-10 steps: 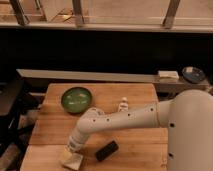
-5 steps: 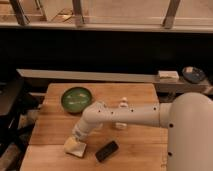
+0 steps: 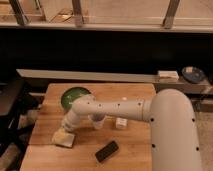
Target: Wipe the white sponge on the table
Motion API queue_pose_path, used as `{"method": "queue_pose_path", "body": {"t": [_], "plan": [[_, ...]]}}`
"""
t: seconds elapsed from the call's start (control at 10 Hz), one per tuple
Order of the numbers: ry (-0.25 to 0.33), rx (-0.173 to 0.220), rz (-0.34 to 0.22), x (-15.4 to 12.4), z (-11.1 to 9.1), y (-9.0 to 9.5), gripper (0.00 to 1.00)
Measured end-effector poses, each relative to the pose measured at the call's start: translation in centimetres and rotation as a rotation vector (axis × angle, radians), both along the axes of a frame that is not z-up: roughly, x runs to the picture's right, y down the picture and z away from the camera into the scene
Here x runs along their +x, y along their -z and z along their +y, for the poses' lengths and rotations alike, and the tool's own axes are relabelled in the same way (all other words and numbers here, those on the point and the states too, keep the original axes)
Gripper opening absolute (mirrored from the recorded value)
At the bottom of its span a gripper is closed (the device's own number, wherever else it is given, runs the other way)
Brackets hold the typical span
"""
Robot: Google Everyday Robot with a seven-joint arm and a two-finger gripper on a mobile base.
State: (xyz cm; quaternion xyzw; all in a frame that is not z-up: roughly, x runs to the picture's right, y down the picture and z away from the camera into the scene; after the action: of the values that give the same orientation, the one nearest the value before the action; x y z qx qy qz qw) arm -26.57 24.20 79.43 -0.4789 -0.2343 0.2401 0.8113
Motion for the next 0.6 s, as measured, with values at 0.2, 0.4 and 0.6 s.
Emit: {"method": "queue_pose_path", "body": {"t": [0.2, 0.4, 0.6], "plan": [[0.040, 0.040, -0.104, -4.8, -1.0, 0.5, 0.00], [0.051, 0.053, -0.161, -7.1, -1.0, 1.4, 0.00], [0.045, 0.019, -0.188, -8.1, 0.9, 3.1, 0.00]]}}
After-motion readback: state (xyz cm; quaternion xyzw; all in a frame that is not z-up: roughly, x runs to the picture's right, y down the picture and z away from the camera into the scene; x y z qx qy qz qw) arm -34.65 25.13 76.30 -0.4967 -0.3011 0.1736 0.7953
